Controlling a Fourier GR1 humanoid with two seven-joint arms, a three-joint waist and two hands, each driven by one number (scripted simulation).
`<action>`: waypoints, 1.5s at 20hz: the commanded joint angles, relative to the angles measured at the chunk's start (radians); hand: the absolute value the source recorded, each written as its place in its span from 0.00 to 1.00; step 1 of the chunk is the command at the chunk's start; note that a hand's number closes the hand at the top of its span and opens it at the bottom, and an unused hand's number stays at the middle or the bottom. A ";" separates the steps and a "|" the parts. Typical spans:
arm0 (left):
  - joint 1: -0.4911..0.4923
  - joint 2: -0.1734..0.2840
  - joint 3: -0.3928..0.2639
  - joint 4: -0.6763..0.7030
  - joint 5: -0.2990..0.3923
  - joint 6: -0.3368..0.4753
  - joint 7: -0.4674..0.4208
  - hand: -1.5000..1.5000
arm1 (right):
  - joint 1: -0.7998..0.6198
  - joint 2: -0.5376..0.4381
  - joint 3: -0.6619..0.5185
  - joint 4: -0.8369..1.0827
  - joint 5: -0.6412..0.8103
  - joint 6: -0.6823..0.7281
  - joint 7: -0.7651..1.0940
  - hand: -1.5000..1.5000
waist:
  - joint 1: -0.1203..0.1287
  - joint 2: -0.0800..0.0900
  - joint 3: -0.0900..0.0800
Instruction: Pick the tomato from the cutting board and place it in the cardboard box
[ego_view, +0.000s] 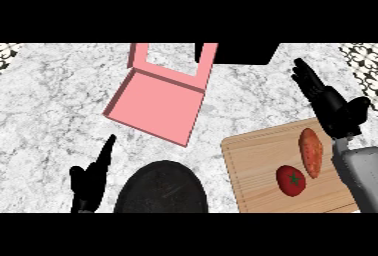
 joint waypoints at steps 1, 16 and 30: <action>-0.008 0.016 0.034 -0.001 -0.020 0.008 -0.029 0.50 | -0.026 -0.013 -0.039 -0.028 -0.043 0.065 -0.005 0.00 | -0.009 0.002 0.029; -0.098 0.196 0.089 -0.122 -0.151 0.092 0.078 0.50 | 0.273 -0.011 -0.122 -0.112 0.003 0.045 -0.387 0.00 | -0.019 0.001 0.030; -0.066 0.211 0.094 -0.168 -0.147 0.054 0.093 0.50 | 0.275 -0.515 0.087 -0.321 0.365 0.360 -0.085 0.00 | -0.018 -0.004 0.026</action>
